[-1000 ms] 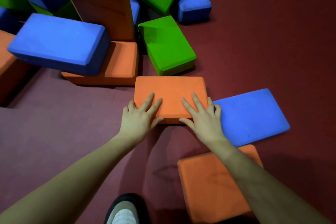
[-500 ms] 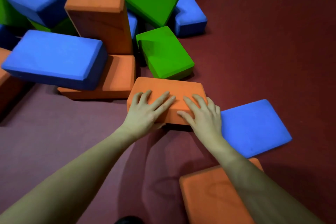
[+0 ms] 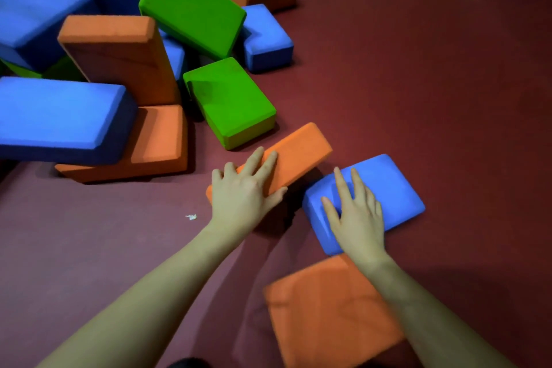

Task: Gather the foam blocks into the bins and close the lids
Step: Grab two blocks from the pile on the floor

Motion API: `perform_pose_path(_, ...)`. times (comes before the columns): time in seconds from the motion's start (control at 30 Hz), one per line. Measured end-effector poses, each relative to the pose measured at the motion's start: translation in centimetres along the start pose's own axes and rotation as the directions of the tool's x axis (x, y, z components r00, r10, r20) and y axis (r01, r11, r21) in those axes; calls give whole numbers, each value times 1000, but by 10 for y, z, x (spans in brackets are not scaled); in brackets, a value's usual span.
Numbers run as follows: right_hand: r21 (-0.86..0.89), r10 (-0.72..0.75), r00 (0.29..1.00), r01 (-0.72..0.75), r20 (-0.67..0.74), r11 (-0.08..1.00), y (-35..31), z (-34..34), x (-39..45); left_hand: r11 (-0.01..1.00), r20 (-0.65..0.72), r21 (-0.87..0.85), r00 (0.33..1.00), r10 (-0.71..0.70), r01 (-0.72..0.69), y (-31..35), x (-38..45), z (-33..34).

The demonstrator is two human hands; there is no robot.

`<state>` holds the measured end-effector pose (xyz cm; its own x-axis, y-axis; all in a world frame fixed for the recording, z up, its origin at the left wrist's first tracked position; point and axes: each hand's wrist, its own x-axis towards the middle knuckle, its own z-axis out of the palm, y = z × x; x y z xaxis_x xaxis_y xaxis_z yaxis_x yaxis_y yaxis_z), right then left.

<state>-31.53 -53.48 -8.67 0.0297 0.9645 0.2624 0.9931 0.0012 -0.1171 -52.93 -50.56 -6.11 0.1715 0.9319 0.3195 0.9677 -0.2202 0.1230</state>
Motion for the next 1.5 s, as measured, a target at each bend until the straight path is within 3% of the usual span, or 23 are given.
perform_pose_path(0.17,-135,249,957,-229,148,964,41,12,-23,1000,125,-5,992,-29,30,41,26,10)
perform_pose_path(0.3,-249,512,822,-456,251,854,48,13,-30,999,216,30,975,-49,44,68,45,14)
perform_pose_path(0.37,-238,567,754,-515,331,824,49,16,-31,996,212,94,977,-23,3,70,47,18)
perform_pose_path(0.5,-121,584,715,-588,383,800,44,21,-24,990,174,135,985,24,-48,69,43,25)
perform_pose_path(0.57,-40,562,738,-593,373,804,41,25,-16,994,155,105,988,20,-37,68,43,24)
perform_pose_path(0.7,116,437,867,-472,238,874,31,33,-4,994,131,104,991,-31,17,57,36,18)
perform_pose_path(0.77,97,518,831,-544,202,834,24,35,0,992,141,106,986,-85,70,47,33,16)
perform_pose_path(0.83,45,619,732,-655,285,754,18,37,0,988,180,102,974,-137,120,42,31,14)
perform_pose_path(0.9,13,633,702,-673,327,740,16,41,-2,981,213,86,959,-189,174,43,29,13)
perform_pose_path(1.23,363,511,833,-553,213,750,-1,13,21,972,335,133,914,-228,193,37,23,-1)
perform_pose_path(1.5,407,302,883,-439,358,801,-30,0,39,944,362,79,873,-328,321,8,20,-7)
